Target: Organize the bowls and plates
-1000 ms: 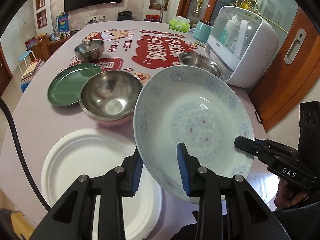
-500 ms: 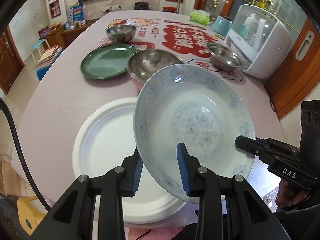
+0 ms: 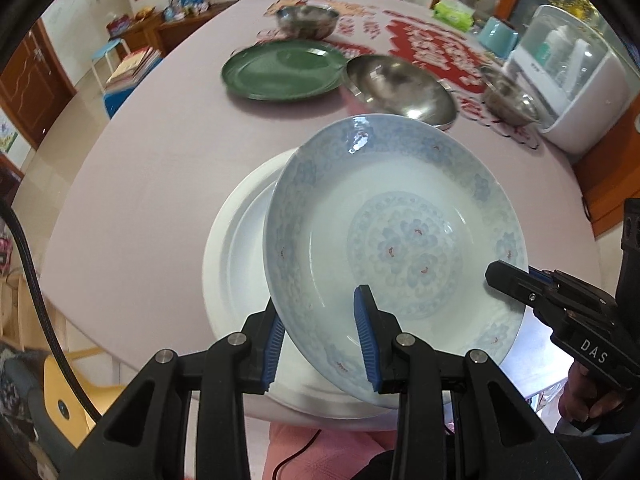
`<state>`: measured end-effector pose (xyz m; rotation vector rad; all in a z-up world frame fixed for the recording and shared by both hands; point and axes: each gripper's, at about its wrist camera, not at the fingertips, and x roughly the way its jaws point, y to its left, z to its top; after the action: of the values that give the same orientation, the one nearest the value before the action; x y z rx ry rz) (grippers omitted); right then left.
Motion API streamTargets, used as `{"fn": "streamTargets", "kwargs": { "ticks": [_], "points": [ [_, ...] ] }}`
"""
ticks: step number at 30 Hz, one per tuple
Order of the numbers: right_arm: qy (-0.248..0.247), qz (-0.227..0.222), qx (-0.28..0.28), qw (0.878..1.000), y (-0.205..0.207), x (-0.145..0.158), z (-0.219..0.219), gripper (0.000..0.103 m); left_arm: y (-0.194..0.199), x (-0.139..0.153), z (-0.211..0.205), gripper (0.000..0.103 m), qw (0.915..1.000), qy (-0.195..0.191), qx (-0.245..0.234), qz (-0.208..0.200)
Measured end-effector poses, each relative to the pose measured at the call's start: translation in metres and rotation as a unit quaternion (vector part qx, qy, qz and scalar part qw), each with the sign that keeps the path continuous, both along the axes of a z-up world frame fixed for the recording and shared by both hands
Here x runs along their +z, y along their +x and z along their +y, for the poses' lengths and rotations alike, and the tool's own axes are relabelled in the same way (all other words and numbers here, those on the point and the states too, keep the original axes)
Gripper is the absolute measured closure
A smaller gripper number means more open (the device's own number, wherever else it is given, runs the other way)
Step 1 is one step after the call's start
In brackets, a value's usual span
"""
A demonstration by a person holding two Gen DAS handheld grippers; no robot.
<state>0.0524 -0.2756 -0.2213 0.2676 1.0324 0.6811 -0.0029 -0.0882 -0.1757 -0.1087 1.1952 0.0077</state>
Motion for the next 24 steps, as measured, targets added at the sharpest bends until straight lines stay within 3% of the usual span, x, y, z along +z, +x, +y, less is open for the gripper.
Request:
{"fn": "streamTargets", "kwargs": {
  "ticks": [15, 24],
  "points": [
    [-0.017, 0.013, 0.005, 1.000, 0.005, -0.007, 0.021, 0.080, 0.013, -0.029, 0.030, 0.071, 0.9971, -0.006, 0.046, 0.060],
    [-0.026, 0.015, 0.001, 1.000, 0.003, -0.007, 0.017, 0.079, 0.023, -0.012, 0.019, 0.071, 0.9987, -0.004, 0.039, 0.032]
  ]
}}
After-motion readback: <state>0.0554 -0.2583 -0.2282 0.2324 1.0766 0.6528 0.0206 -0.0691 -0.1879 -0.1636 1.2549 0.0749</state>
